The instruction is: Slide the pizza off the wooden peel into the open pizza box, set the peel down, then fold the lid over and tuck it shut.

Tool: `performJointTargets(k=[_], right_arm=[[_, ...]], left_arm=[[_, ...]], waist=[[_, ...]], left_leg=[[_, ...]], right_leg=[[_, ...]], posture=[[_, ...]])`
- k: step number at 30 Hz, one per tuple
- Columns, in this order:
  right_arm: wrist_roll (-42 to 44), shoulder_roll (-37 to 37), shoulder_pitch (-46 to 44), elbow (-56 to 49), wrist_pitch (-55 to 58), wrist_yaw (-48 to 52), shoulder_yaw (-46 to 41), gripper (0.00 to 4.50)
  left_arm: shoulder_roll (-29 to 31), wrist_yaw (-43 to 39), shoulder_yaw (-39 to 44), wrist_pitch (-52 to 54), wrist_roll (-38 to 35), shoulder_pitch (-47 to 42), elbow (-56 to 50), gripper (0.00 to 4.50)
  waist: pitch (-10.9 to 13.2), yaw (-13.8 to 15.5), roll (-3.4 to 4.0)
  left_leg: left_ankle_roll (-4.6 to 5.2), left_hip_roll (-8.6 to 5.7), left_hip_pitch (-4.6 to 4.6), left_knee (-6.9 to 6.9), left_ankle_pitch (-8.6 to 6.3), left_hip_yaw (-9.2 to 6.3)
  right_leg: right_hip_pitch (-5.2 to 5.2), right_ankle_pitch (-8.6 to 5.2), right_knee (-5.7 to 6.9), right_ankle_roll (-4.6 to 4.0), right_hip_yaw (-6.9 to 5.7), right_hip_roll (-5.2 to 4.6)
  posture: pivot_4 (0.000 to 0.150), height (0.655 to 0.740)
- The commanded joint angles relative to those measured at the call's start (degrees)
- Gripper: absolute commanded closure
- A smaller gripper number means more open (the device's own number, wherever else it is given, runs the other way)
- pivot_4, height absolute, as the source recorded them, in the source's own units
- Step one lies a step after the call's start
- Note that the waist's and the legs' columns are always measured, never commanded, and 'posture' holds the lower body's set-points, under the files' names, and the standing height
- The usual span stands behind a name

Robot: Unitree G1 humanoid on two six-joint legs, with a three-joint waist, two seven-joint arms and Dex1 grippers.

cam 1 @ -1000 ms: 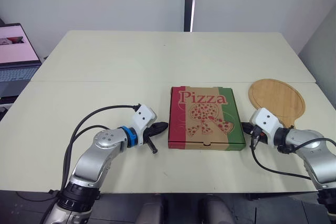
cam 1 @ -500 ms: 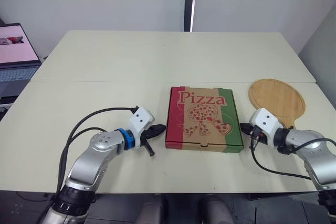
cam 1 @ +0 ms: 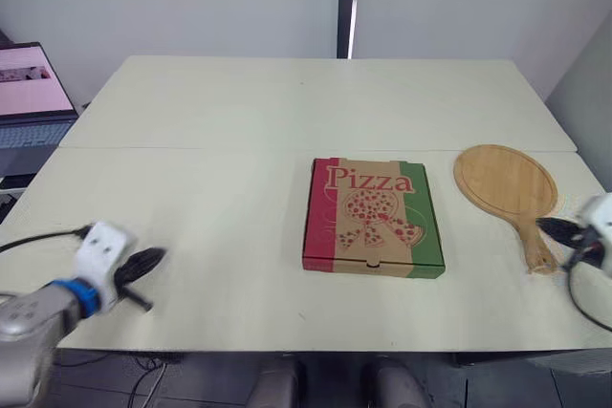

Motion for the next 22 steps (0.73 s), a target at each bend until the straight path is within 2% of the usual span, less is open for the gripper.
performJointTargets(k=[1, 8, 13, 22], right_arm=[[-0.15, -2.72, -0.98, 6.69, -4.52, 1.83, -2.29, 4.47], [-1.29, -5.52, -3.08, 13.04, -7.05, 3.66, 0.22, 4.47], [-1.63, -6.50, -1.80, 13.77, -6.66, 5.21, 0.57, 4.47], [-2.32, -6.43, -2.53, 14.81, -6.88, 4.70, 0.87, 4.47]], left_arm=[[1.11, -0.21, 4.88, -4.37, -0.24, -0.01, 2.39, 4.50], [2.67, -1.16, 3.74, -5.07, -0.44, -3.36, 2.87, 4.50], [3.60, -2.09, 1.39, -4.11, -1.22, -8.52, 3.43, 4.50], [4.03, -3.23, -1.01, -3.91, -1.37, -11.82, 4.34, 4.50]], waist=[[-0.01, -0.01, -0.01], [-0.04, 0.11, 0.05], [-0.05, -0.03, 0.06], [-0.07, -0.15, 0.10]], left_leg=[[0.01, 0.05, 0.00, -0.02, 0.00, 0.00], [0.02, 0.10, 0.15, 0.07, -0.01, 0.00], [0.02, 0.10, 0.13, 0.04, -0.01, 0.01], [0.02, 0.11, 0.14, 0.03, -0.01, 0.04]], right_leg=[[0.00, -0.02, -0.01, -0.04, -0.04, 0.00], [0.26, -0.02, 0.00, -0.04, -0.10, -0.05], [0.23, -0.02, 0.00, -0.04, -0.10, -0.04], [0.21, -0.02, 0.01, -0.04, -0.08, -0.03]], posture=[[0.150, 0.7281], [0.150, 0.7281], [0.150, 0.7281], [0.150, 0.7281]])
